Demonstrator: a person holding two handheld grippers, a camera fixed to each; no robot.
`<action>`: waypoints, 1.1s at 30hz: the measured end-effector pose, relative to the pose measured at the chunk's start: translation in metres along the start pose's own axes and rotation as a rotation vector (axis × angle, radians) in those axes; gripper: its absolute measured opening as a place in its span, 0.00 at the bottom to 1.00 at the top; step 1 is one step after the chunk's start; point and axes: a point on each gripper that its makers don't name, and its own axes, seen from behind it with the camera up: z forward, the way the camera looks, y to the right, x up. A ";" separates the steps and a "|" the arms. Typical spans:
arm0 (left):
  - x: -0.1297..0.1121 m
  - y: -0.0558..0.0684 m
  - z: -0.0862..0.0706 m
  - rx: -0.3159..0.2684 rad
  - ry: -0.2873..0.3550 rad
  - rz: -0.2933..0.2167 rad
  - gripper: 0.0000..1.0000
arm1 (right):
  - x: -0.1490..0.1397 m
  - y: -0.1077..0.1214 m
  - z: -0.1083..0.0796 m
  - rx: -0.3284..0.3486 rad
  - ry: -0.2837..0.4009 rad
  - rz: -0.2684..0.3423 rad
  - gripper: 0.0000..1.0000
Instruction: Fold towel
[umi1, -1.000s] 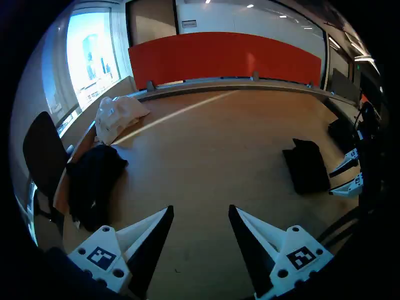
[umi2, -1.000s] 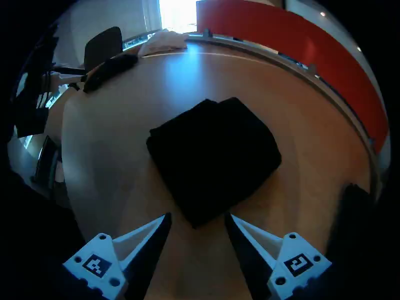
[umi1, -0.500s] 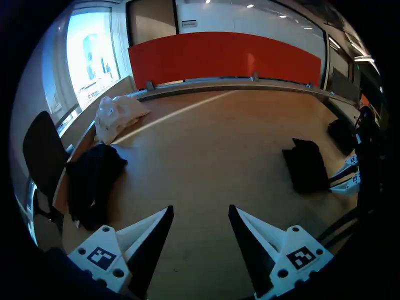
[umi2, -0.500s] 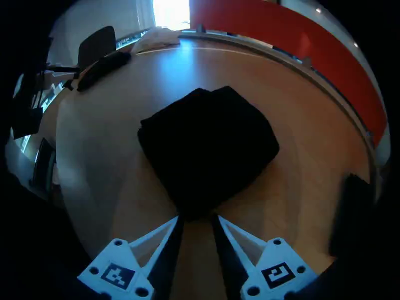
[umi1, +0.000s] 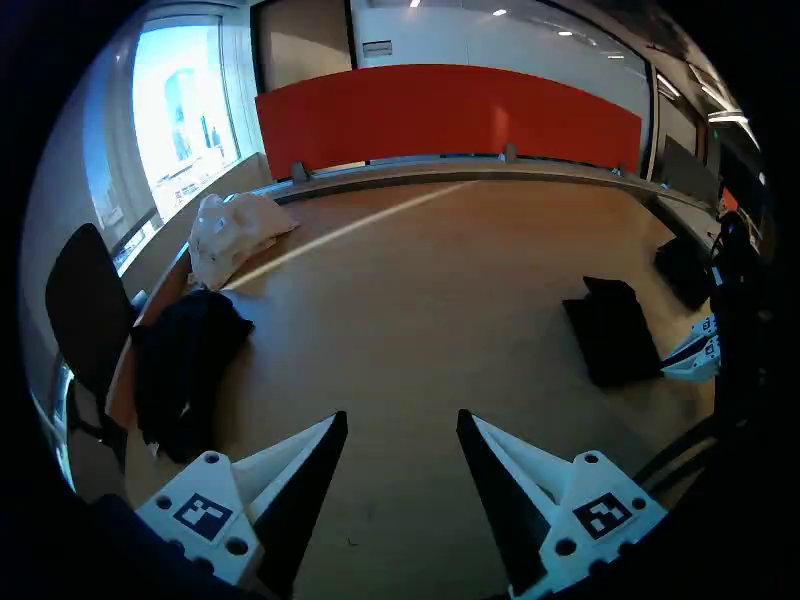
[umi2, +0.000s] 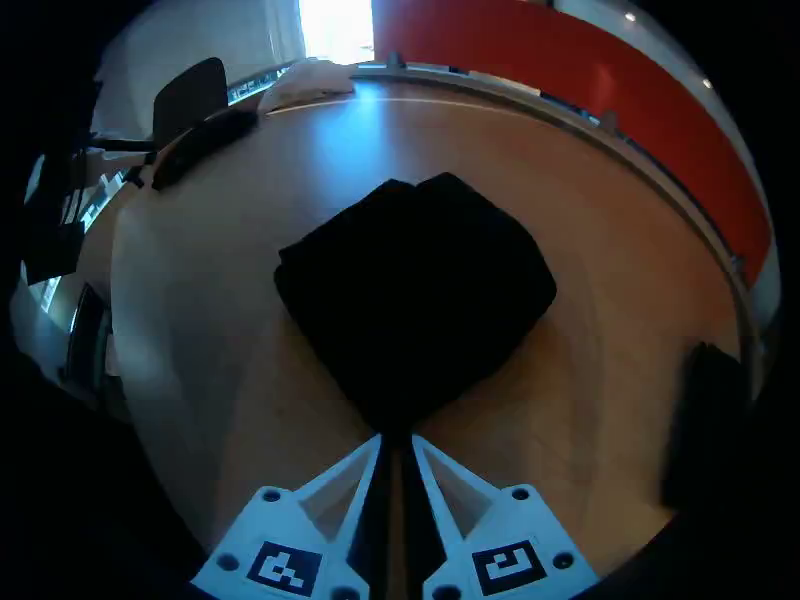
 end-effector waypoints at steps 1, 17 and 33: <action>0.000 0.000 0.000 0.000 0.000 0.000 0.81 | 0.001 0.001 0.000 -0.003 0.003 0.000 0.05; 0.003 0.001 0.001 -0.004 0.005 0.002 0.81 | 0.033 0.010 -0.016 -0.017 0.089 -0.023 0.05; 0.009 0.003 0.001 -0.009 0.014 0.004 0.81 | 0.138 0.025 -0.067 -0.047 0.299 -0.086 0.05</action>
